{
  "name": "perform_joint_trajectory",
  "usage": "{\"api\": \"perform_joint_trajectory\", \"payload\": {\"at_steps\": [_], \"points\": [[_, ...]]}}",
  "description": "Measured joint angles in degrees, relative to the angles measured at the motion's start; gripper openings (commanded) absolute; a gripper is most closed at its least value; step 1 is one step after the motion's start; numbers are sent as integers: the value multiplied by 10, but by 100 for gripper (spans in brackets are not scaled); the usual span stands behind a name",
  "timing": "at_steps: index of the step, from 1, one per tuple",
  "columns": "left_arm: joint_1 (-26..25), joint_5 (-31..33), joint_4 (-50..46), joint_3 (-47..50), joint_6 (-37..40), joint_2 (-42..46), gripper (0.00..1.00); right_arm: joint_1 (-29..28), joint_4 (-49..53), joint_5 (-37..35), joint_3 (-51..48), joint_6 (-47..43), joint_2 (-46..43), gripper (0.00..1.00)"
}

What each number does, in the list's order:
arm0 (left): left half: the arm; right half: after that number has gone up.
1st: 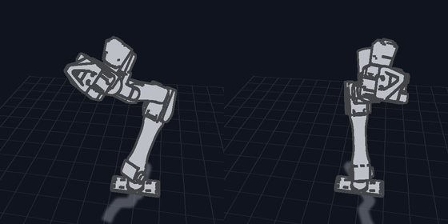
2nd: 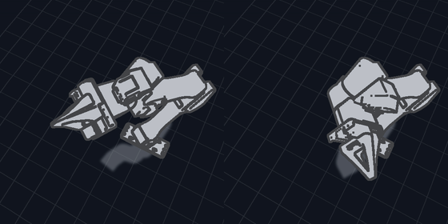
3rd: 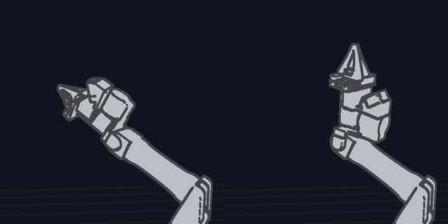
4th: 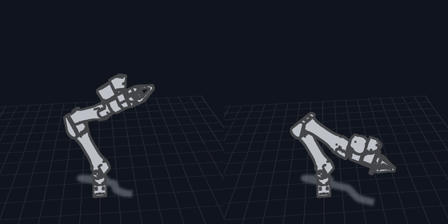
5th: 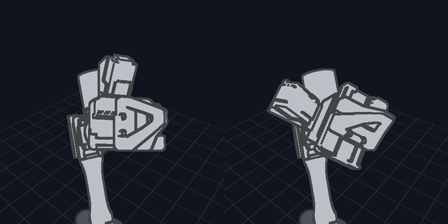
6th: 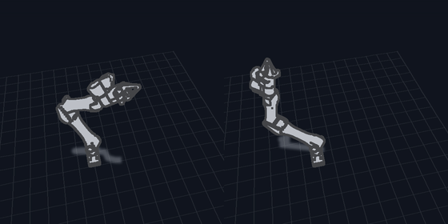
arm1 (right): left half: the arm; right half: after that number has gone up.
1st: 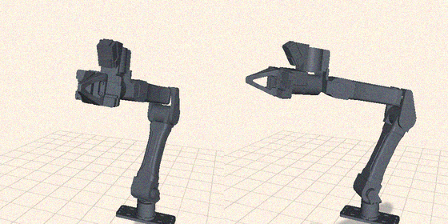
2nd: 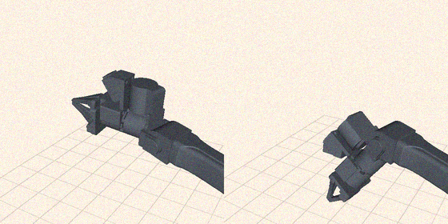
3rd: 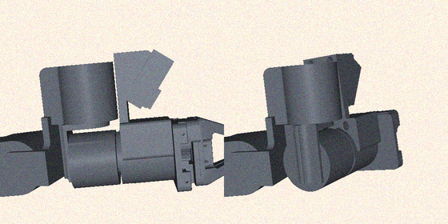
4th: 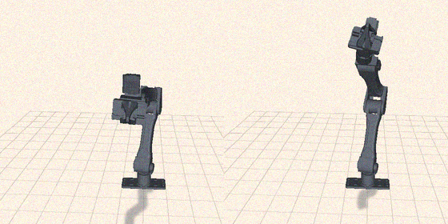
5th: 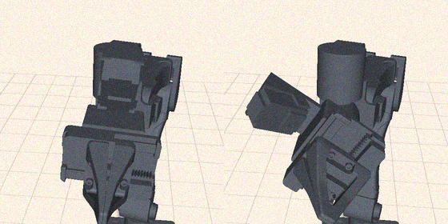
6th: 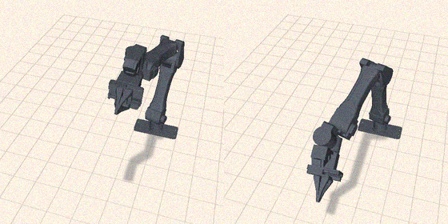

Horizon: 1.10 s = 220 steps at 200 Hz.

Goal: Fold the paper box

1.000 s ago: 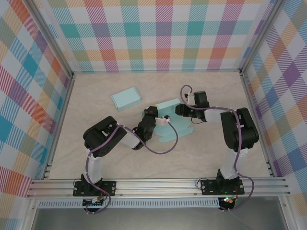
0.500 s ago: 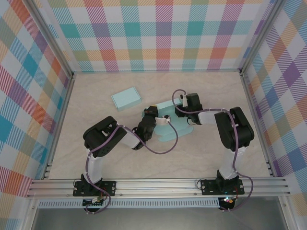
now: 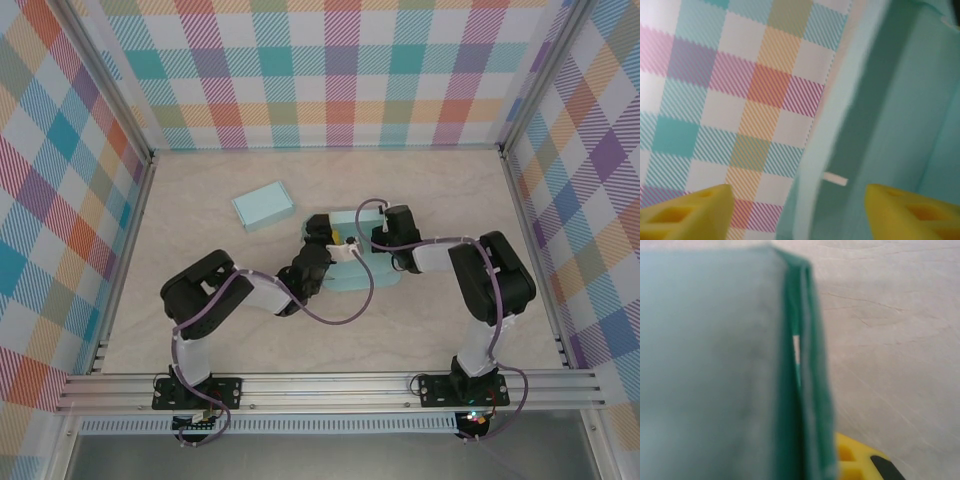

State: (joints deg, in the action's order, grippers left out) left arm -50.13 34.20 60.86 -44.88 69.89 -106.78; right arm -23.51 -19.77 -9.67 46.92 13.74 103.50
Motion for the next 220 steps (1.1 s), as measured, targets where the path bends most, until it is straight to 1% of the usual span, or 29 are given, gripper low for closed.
{"api": "perform_joint_trajectory", "payload": {"at_steps": [9,30,46,68,91,107,121,127,136,155,158,160,169,178,196,220], "points": [[0,5,-8,6,-30,26,81,0,2,-5,-4,4,-5,0],[-2,8,-40,31,-104,104,94,0,5,-19,-8,12,-14,0],[-8,5,-80,54,-166,181,100,0,6,-21,-10,17,-19,0],[-15,-2,-143,82,-268,296,100,0,0,-14,-23,17,-29,0],[-13,12,-214,98,-382,405,100,0,-8,6,-49,9,-54,0],[-1,30,-283,99,-482,469,100,0,-10,20,-57,4,-69,0],[19,41,-348,100,-572,517,100,0,-12,29,-64,3,-86,0],[30,45,-379,100,-611,535,100,0,-12,31,-68,3,-95,3],[44,45,-419,101,-662,556,100,0,-11,31,-74,3,-111,6],[62,44,-491,101,-744,584,100,0,5,30,-82,3,-150,7],[64,43,-502,101,-756,587,100,0,9,30,-82,3,-156,6],[65,43,-508,101,-763,588,100,0,11,30,-82,3,-159,3],[68,38,-531,101,-790,593,100,0,25,27,-83,3,-179,3],[68,34,-548,101,-812,593,100,0,33,29,-84,1,-197,0],[69,20,-569,101,-852,590,100,-1,59,26,-85,-3,-235,0],[70,-5,-568,101,-891,574,100,-1,94,9,-92,-10,-276,0]]}}
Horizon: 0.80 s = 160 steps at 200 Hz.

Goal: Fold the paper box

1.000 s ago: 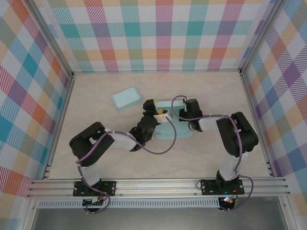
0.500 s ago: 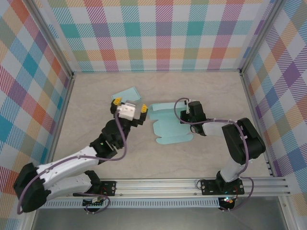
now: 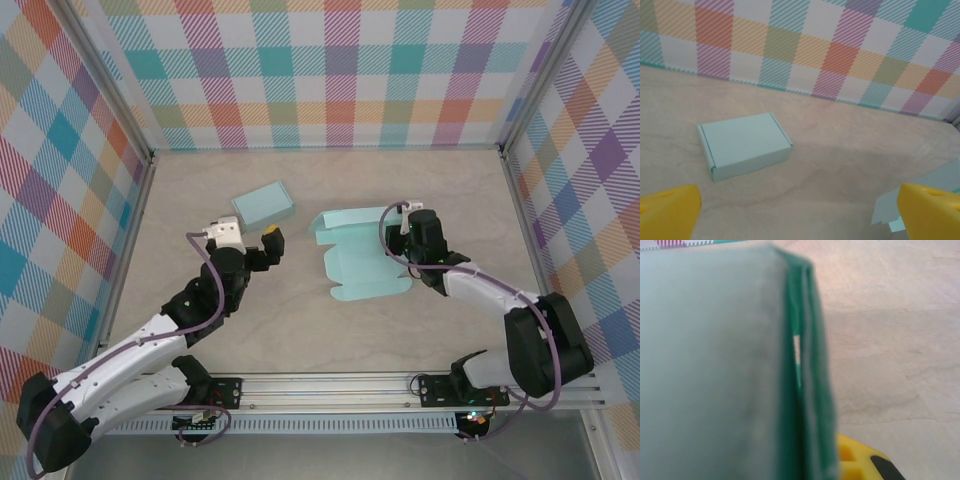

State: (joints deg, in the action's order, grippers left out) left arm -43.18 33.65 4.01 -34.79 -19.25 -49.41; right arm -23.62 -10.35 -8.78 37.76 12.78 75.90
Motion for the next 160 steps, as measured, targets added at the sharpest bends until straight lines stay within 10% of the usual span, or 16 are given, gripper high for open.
{"api": "perform_joint_trajectory", "payload": {"at_steps": [160], "points": [[-9,-114,39,-125,-129,-297,100,0,45,-10,-6,10,53,0]]}}
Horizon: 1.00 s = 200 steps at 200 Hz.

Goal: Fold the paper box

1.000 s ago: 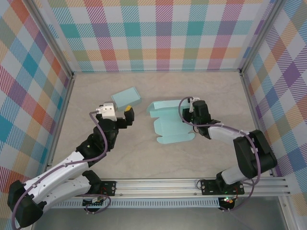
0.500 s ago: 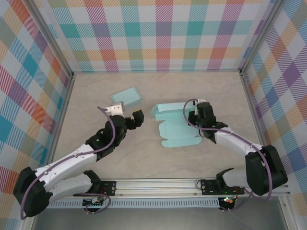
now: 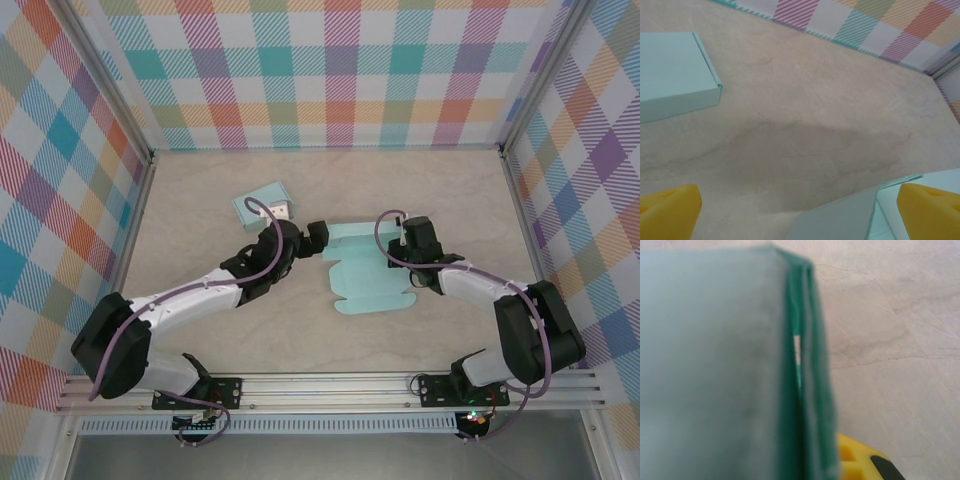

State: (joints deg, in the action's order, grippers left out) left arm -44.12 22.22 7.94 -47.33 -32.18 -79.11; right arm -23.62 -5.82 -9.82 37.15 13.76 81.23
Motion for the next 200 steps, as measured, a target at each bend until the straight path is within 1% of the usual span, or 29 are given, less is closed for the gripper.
{"api": "perform_joint_trajectory", "payload": {"at_steps": [40,76,105,152,179,200], "points": [[-14,14,-3,-5,0,-29,99,0,-12,10,0,6,5,0],[-16,24,-3,-9,0,-59,100,0,-19,18,0,6,6,0],[-16,24,1,-32,1,-96,100,0,-20,21,0,6,6,0],[-31,14,45,-68,3,-157,100,2,-22,18,-1,10,6,0],[-42,14,72,-68,3,-170,100,5,-23,15,-4,17,6,0],[-44,20,107,-50,0,-170,100,5,-26,15,-5,21,6,0]]}}
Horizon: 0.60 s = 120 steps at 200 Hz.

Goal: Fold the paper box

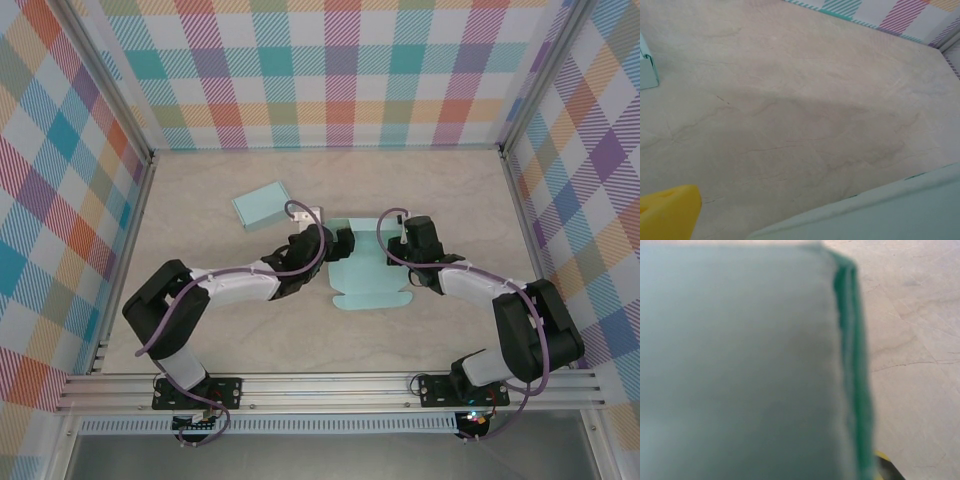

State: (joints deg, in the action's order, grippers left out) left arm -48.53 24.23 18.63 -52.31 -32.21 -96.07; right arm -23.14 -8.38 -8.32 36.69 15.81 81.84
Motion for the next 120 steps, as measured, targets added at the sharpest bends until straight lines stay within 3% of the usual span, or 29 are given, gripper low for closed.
{"api": "perform_joint_trajectory", "payload": {"at_steps": [88,120], "points": [[-9,31,42,185,-86,120,92,-5,-2,-1,-6,0,0,0],[-27,26,40,214,-108,127,75,-5,-2,-1,-7,0,0,0]]}}
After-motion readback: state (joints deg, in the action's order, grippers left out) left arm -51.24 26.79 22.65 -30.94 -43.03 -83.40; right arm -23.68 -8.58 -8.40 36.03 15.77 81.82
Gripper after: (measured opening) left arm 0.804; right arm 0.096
